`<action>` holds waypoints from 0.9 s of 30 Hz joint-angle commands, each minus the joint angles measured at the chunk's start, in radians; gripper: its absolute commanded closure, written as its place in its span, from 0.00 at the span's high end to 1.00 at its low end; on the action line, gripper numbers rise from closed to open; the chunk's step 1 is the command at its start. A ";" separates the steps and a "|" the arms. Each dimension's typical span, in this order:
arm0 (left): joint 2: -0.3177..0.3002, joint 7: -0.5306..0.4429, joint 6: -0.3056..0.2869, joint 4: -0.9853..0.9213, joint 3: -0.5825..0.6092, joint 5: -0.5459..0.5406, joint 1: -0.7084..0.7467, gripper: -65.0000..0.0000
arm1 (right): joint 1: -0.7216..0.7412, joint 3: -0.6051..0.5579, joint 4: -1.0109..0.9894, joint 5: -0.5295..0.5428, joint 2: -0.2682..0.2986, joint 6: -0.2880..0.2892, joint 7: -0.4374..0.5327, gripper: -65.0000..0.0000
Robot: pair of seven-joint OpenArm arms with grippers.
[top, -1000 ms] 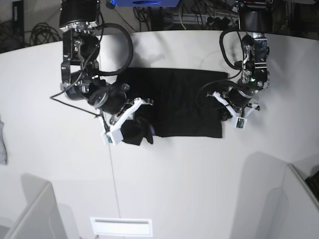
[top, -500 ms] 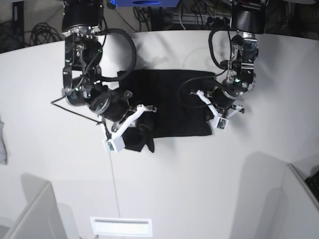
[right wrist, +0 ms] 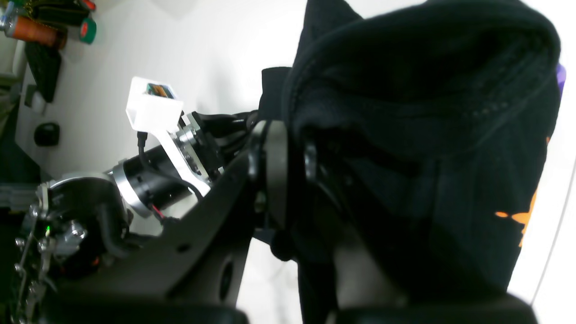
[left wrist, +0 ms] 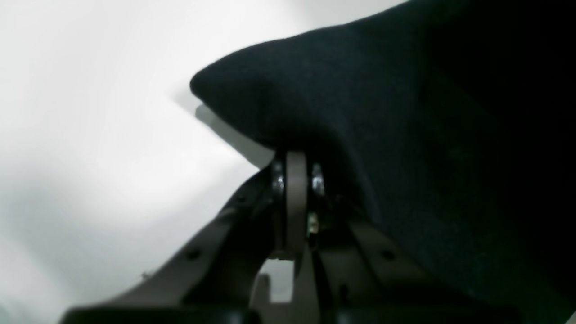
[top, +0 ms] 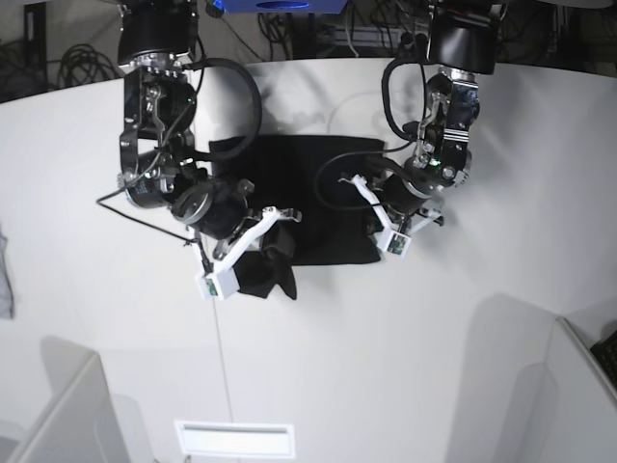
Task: Fold the T-shirt properly
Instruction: 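Lift the strip end with the right gripper and fold it toward the left gripper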
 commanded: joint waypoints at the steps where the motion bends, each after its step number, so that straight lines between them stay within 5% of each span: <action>1: -0.007 0.009 -0.005 0.014 -0.004 0.004 -0.009 0.00 | 0.017 -0.003 0.009 0.022 -0.008 0.002 0.036 0.00; 11: -0.029 0.009 -0.005 0.021 -0.006 0.002 -0.006 0.00 | 0.019 -0.138 -0.119 0.022 -0.011 0.000 0.174 0.00; 22: -0.072 0.010 -0.010 0.096 -0.207 -0.004 0.078 0.00 | 0.036 -0.213 -0.201 0.022 -0.012 -0.001 0.224 0.00; 27: -0.113 0.010 -0.008 0.104 -0.208 -0.007 0.115 0.00 | 0.063 -0.273 -0.287 0.022 -0.012 -0.113 0.265 0.00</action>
